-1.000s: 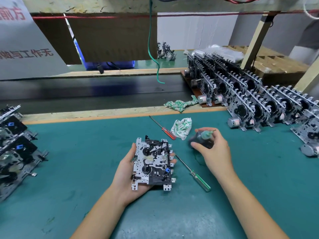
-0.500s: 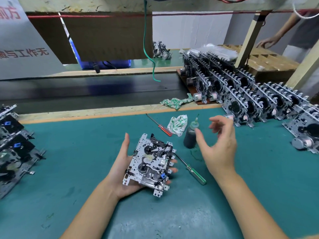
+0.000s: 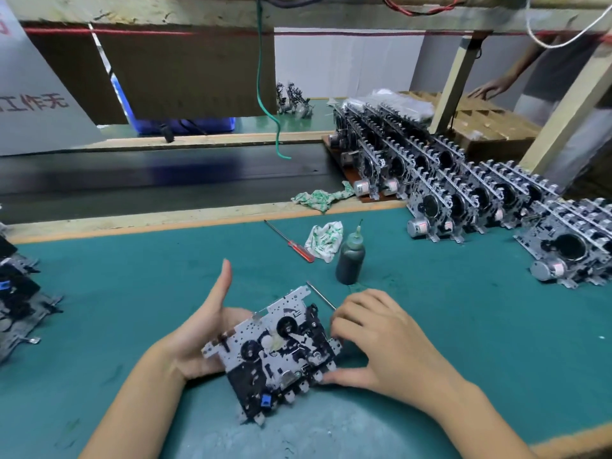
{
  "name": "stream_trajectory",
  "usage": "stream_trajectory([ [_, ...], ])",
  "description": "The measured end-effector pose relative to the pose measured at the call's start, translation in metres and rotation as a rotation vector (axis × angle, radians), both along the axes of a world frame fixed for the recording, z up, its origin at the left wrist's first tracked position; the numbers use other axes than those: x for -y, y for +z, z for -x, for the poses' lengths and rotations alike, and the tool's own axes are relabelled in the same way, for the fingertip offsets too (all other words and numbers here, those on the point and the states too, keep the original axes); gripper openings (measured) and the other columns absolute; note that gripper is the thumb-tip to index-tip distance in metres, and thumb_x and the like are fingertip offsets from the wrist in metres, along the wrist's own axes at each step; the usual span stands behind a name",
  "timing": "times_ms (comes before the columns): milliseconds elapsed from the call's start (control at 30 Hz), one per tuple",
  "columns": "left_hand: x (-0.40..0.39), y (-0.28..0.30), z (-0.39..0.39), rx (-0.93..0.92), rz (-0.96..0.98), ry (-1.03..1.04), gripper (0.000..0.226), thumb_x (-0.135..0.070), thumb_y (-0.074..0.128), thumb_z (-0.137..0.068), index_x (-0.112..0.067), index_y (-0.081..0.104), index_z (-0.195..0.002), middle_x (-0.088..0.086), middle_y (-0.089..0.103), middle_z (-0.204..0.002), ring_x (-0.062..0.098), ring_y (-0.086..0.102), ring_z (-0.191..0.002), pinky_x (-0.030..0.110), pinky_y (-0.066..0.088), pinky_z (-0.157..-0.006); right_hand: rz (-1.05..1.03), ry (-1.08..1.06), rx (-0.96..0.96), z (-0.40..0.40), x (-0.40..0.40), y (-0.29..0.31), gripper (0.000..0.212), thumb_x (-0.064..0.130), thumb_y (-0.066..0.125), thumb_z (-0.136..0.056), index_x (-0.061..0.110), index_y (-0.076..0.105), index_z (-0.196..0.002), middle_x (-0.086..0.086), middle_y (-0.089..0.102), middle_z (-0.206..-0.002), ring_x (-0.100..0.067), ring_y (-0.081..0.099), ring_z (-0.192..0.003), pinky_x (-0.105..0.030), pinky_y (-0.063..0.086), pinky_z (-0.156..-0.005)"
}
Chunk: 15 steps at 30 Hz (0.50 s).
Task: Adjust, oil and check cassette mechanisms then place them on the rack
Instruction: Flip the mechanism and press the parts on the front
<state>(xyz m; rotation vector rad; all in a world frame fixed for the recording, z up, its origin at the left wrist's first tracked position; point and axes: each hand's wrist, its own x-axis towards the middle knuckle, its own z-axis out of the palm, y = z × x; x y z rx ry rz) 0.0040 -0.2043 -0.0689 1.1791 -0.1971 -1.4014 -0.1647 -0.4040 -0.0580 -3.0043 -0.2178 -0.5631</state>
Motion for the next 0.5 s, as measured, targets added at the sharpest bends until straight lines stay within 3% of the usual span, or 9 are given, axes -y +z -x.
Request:
stream_trajectory([
  [67,-0.001,0.003,-0.002,0.002,0.095,0.020,0.104,-0.090,0.050,-0.054,0.006,0.073,-0.088,0.023,0.070,-0.089,0.028,0.069,-0.076,0.033,0.055,-0.069,-0.015,-0.037,0.024,0.002,0.000,-0.004,0.051,0.071,0.051,-0.076,0.021,0.059,-0.072,0.009,0.060,-0.083,-0.016,0.057,-0.085,-0.025,0.035,-0.089],
  [133,0.001,0.009,-0.001,0.075,0.056,0.056,0.103,-0.082,0.037,-0.064,0.005,0.070,-0.107,0.025,0.067,-0.111,0.031,0.069,-0.093,0.036,0.058,-0.076,-0.031,-0.094,0.036,0.002,0.002,-0.008,0.052,0.072,0.050,-0.074,0.022,0.061,-0.070,0.011,0.061,-0.083,-0.015,0.057,-0.085,-0.024,0.034,-0.088],
  [200,0.004,0.013,0.008,0.444,-0.093,0.147,0.090,-0.079,0.041,-0.065,-0.004,0.071,-0.105,0.014,0.073,-0.094,0.024,0.072,-0.080,0.033,0.057,-0.069,-0.052,-0.151,0.033,0.003,0.005,-0.010,0.052,0.073,0.047,-0.073,0.022,0.061,-0.069,0.012,0.061,-0.084,-0.014,0.057,-0.085,-0.024,0.033,-0.087],
  [267,-0.004,0.019,0.020,1.096,-0.335,0.203,0.078,-0.087,0.036,-0.062,-0.020,0.068,-0.086,-0.006,0.070,-0.069,0.013,0.065,-0.060,0.032,0.052,-0.063,-0.056,-0.194,0.033,0.003,0.006,-0.010,0.052,0.072,0.046,-0.073,0.022,0.060,-0.068,0.011,0.061,-0.083,-0.014,0.058,-0.085,-0.025,0.033,-0.087],
  [333,-0.015,0.021,0.033,1.536,-0.515,0.059,0.075,-0.095,0.023,-0.057,-0.029,0.057,-0.071,-0.018,0.061,-0.064,0.003,0.055,-0.056,0.023,0.042,-0.057,-0.027,-0.204,0.027,0.001,0.006,-0.012,0.052,0.070,0.046,-0.073,0.020,0.061,-0.069,0.009,0.061,-0.083,-0.016,0.060,-0.084,-0.026,0.033,-0.088],
  [433,-0.021,0.013,0.050,1.785,-0.626,-0.188,0.072,-0.099,0.013,-0.050,-0.034,0.036,-0.069,-0.016,0.053,-0.067,0.006,0.055,-0.068,0.023,0.034,-0.056,0.015,-0.181,0.023,-0.004,0.005,-0.013,0.055,0.069,0.047,-0.074,0.016,0.063,-0.072,0.006,0.063,-0.086,-0.017,0.061,-0.084,-0.028,0.034,-0.090],
  [500,-0.017,0.010,0.053,1.833,-0.661,-0.188,0.065,-0.096,0.016,-0.053,-0.034,0.028,-0.067,-0.015,0.050,-0.071,0.009,0.058,-0.078,0.026,0.033,-0.059,0.028,-0.162,0.033,-0.007,0.004,-0.013,0.058,0.069,0.046,-0.075,0.014,0.064,-0.072,0.005,0.064,-0.084,-0.018,0.061,-0.082,-0.028,0.036,-0.089],
])
